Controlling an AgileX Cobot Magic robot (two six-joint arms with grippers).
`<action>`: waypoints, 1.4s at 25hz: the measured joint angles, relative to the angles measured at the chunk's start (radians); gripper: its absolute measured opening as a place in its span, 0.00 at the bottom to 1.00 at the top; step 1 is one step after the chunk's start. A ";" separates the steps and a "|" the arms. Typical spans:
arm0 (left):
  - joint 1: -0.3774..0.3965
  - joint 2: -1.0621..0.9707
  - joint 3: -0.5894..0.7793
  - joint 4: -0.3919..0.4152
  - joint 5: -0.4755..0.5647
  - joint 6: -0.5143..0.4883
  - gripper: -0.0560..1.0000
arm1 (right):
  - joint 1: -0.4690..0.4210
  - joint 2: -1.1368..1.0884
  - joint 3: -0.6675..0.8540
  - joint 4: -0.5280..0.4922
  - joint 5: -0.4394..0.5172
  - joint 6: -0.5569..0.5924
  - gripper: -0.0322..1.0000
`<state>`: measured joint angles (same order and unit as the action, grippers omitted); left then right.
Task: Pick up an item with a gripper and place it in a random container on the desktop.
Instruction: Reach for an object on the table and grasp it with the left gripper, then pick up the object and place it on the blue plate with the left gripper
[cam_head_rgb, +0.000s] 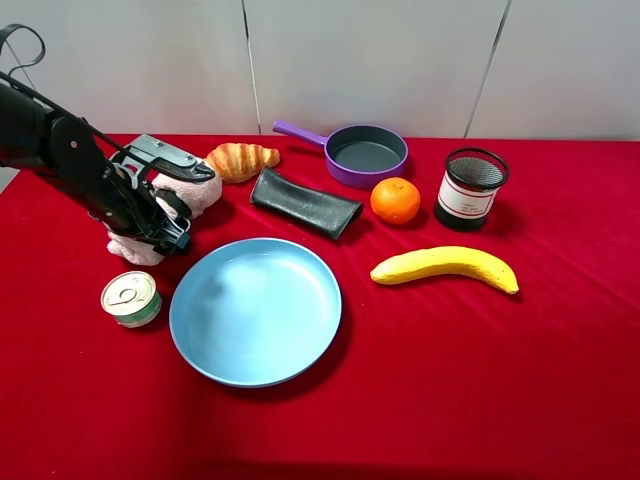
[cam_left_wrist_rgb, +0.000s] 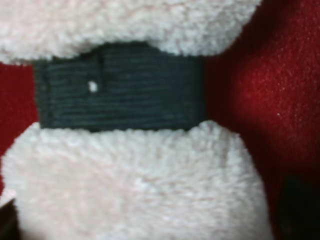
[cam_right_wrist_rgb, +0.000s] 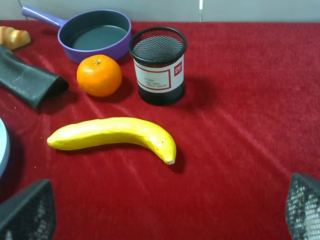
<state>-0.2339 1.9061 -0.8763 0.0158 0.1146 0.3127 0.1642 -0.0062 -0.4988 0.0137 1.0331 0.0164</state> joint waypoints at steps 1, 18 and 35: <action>0.001 0.000 0.000 0.001 -0.001 0.000 0.76 | 0.000 0.000 0.000 0.000 0.000 0.000 0.70; 0.007 0.000 0.000 0.004 -0.001 0.000 0.50 | 0.000 0.000 0.000 0.000 0.000 0.000 0.70; 0.002 -0.036 -0.113 0.000 0.290 -0.001 0.48 | 0.000 0.000 0.000 0.000 0.000 0.000 0.70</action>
<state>-0.2316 1.8698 -0.9898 0.0159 0.4042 0.3118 0.1642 -0.0062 -0.4988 0.0137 1.0331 0.0164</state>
